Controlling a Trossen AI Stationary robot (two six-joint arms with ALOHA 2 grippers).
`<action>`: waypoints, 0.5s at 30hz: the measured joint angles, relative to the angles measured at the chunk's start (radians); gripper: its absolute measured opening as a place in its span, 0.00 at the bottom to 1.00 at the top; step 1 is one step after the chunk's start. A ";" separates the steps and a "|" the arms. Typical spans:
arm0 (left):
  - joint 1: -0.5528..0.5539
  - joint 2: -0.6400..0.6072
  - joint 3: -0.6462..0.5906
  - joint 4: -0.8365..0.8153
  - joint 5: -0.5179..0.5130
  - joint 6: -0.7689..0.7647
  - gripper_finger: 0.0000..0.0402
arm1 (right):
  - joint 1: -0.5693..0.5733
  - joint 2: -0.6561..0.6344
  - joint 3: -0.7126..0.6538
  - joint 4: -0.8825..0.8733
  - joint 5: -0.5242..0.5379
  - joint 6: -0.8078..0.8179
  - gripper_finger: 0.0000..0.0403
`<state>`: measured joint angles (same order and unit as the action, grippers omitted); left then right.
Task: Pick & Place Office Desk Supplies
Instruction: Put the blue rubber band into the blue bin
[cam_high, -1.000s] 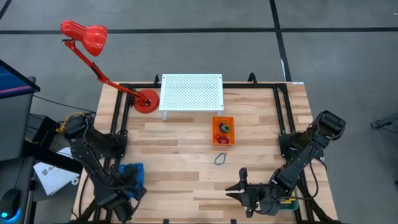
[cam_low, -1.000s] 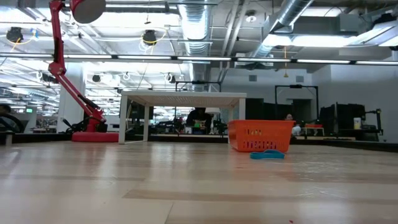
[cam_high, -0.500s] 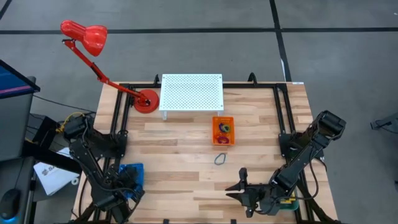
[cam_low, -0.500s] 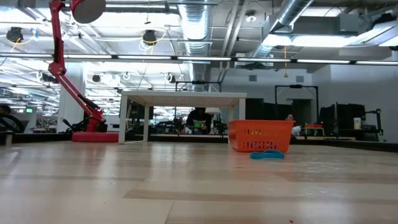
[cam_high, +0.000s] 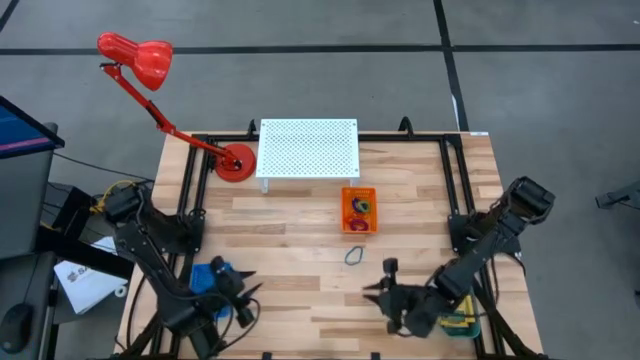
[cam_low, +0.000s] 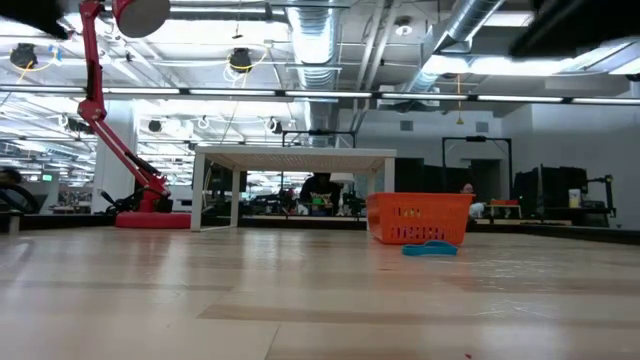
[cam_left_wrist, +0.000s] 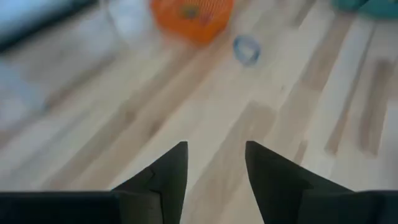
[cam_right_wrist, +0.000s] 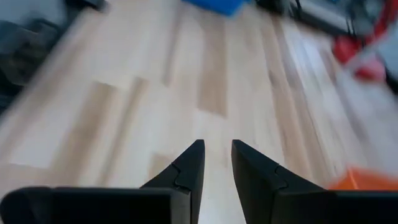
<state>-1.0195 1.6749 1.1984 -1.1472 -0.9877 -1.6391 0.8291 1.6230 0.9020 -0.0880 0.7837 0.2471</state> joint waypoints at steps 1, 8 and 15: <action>0.014 0.000 0.000 0.031 -0.040 0.053 0.38 | -0.013 0.000 0.000 -0.037 -0.004 0.047 0.19; 0.120 0.000 0.000 0.346 -0.228 0.467 0.36 | -0.104 0.019 -0.028 -0.122 -0.062 0.256 0.19; 0.200 0.000 0.000 0.746 -0.113 0.927 0.33 | -0.165 0.097 -0.086 -0.031 -0.133 0.218 0.19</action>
<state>-0.8193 1.6749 1.1980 -0.4016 -1.1011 -0.7117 0.6640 1.7200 0.8157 -0.1188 0.6506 0.4647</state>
